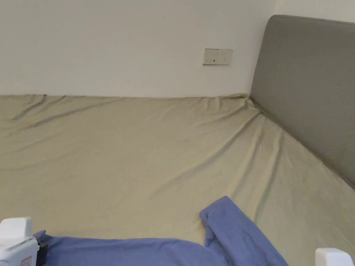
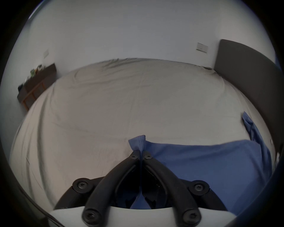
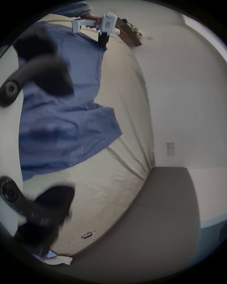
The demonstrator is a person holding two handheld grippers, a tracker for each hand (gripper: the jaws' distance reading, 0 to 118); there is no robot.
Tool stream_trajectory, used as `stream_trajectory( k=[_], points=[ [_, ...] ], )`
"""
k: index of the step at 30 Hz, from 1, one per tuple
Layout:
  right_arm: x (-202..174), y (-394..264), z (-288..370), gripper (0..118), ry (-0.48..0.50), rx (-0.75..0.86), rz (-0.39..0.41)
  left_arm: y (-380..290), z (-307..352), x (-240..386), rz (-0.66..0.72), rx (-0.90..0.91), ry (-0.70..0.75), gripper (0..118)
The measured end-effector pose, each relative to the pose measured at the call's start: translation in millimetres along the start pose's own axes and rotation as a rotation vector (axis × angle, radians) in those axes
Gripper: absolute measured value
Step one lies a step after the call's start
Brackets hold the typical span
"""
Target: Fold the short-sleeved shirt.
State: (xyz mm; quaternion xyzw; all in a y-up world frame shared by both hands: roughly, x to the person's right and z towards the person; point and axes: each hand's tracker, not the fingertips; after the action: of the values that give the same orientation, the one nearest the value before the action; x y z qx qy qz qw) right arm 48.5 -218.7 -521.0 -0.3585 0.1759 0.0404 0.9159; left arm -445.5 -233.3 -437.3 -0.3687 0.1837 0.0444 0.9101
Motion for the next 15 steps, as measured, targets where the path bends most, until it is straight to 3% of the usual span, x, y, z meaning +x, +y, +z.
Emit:
stream_trajectory(
  k=[4, 6, 8, 9, 10, 11, 12, 13, 15],
  points=[
    [15.8, 7.9, -65.9, 113, -0.151, -0.29, 0.028, -5.7, 37.5, -14.5, 0.032, 0.035, -0.045, 0],
    [25.2, 0.2, -83.4, 93, -0.113, -0.356, 0.0, -7.3, 50.5, -24.4, 0.04, 0.043, -0.051, 0],
    [20.5, -1.7, -72.7, 89, -0.103, -0.295, -0.061, -11.8, 62.8, -29.1, 0.041, 0.045, -0.058, 0],
    [17.5, 1.6, -62.5, 70, -0.133, -0.273, -0.077, -14.1, 69.4, -30.0, 0.039, 0.05, -0.058, 0],
    [16.4, 3.4, -53.3, 25, -0.14, -0.236, -0.09, -13.7, 75.3, -32.7, 0.03, 0.058, -0.055, 0],
    [18.4, 3.4, -46.4, 3, -0.08, -0.196, -0.122, -15.1, 81.2, -32.8, 0.024, 0.068, -0.049, 0],
    [10.0, 2.7, -37.6, 3, -0.032, -0.179, -0.182, -17.0, 89.7, -32.8, 0.028, 0.077, -0.048, 0],
    [3.2, 3.7, -28.4, 3, 0.0, -0.159, -0.185, -19.3, 100.4, -33.3, 0.036, 0.09, -0.045, 0],
    [-14.5, 3.0, -1.8, 3, 0.015, -0.059, -0.077, -24.0, 122.0, -37.9, 0.075, 0.136, -0.063, 0]
  ],
)
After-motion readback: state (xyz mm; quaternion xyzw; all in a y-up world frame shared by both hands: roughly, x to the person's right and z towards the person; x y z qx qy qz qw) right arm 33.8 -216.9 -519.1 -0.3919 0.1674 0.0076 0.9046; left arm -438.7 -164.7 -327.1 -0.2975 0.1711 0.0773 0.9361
